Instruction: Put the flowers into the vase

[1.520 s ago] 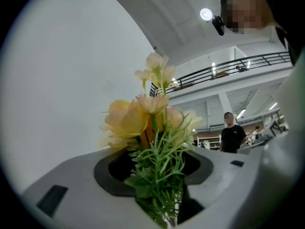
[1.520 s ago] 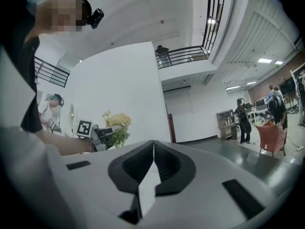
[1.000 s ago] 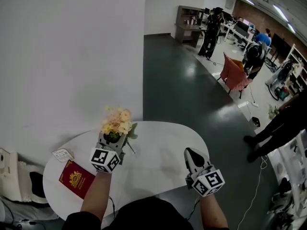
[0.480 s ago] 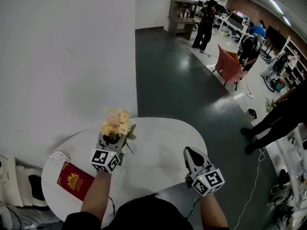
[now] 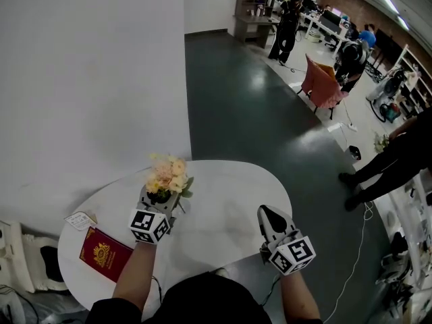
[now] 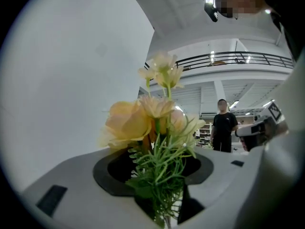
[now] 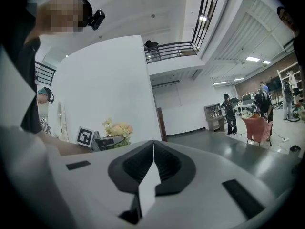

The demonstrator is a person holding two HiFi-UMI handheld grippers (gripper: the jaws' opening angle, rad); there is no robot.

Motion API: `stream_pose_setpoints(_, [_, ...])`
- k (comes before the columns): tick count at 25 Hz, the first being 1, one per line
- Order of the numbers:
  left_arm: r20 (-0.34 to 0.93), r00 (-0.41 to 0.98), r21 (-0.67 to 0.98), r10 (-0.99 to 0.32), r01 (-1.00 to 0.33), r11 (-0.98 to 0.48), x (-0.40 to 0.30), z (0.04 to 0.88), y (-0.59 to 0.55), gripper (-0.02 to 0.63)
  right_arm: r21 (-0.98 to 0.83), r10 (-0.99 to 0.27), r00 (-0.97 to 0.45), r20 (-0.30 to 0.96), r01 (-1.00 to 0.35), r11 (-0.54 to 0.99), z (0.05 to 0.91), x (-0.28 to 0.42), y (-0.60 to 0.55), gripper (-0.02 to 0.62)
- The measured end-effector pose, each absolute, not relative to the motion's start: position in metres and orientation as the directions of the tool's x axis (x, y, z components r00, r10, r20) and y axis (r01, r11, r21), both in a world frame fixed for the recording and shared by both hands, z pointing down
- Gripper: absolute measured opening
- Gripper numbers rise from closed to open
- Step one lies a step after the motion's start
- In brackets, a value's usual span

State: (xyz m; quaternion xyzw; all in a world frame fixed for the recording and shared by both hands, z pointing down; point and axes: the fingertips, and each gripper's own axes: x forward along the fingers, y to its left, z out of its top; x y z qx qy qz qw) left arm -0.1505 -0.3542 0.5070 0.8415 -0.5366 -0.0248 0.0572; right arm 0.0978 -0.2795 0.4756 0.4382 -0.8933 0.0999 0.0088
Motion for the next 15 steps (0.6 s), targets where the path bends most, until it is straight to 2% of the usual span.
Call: stream_pose_setpoints(15, [0.089, 0.443, 0.133, -0.892, -0.893, -0.431, -0.141, 0.539, -0.351, 0.244, -0.188, -0.791, -0.599, 0.127, -0.797, 0.574, 0.489, 0.108, -0.274, 0.023])
